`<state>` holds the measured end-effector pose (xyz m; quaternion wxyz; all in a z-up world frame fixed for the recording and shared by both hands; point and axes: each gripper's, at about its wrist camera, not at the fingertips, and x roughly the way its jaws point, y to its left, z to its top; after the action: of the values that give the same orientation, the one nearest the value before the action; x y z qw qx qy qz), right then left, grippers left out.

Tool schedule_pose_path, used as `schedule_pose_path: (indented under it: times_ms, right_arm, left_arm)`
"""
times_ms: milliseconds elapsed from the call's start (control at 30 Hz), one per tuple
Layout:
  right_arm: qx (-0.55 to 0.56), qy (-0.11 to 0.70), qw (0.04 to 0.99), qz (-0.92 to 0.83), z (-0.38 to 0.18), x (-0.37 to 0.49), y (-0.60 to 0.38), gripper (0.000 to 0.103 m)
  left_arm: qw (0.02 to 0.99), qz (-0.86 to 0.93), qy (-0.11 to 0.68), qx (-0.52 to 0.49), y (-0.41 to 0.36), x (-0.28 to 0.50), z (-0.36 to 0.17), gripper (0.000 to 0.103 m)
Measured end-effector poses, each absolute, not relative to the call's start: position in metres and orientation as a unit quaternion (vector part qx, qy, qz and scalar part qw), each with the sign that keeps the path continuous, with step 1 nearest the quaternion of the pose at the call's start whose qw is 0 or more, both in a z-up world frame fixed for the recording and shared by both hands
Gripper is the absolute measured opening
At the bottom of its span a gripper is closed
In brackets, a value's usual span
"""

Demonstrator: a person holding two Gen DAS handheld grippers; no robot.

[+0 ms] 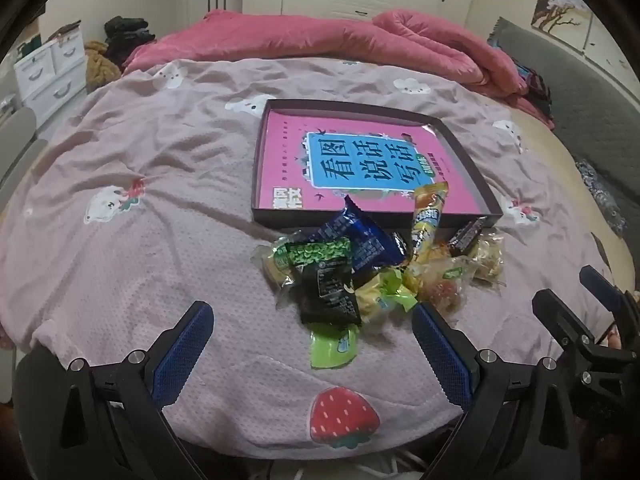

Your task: Organize snacks

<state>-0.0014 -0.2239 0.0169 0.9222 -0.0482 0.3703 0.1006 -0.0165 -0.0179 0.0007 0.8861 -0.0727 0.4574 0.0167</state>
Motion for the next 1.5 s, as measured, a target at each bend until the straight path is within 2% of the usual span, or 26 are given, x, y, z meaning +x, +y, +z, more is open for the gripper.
schedule_pose_path:
  times_ms: [1500]
  right_arm:
    - [-0.053, 0.356, 0.927, 0.102, 0.023, -0.015, -0.228, 0.103]
  left_arm:
    - [0.888, 0.013, 0.453, -0.072, -0.019, -0.021, 0.007, 0.099]
